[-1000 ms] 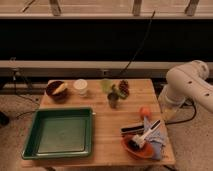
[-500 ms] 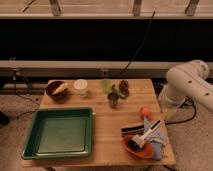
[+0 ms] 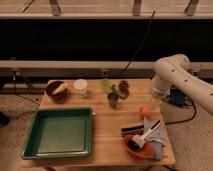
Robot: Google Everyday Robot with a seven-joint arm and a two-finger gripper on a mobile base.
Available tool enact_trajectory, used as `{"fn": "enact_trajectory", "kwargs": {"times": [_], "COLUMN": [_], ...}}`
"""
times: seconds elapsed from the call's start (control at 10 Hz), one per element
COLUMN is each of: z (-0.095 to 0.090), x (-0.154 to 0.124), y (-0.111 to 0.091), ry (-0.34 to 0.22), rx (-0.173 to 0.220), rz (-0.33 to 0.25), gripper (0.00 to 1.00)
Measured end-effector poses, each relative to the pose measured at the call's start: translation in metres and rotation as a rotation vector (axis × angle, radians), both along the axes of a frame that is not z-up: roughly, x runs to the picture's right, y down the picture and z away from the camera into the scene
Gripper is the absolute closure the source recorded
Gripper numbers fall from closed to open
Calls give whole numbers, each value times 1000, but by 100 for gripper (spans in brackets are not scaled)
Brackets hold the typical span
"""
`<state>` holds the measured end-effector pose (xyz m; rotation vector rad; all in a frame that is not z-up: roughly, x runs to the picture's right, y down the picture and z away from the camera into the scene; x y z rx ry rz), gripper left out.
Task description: Place grapes in paper cup
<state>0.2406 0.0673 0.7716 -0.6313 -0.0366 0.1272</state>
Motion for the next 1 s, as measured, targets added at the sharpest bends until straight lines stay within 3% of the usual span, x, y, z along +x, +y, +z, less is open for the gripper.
{"fn": "enact_trajectory", "kwargs": {"times": [0.3, 0.5, 1.0], "z": [70, 112, 164], "x": [-32, -59, -78], "y": [-24, -31, -49], "ry": [-7, 0, 89], "rx": [-10, 10, 79], "rz": [114, 192, 385], "gripper": [35, 35, 35]}}
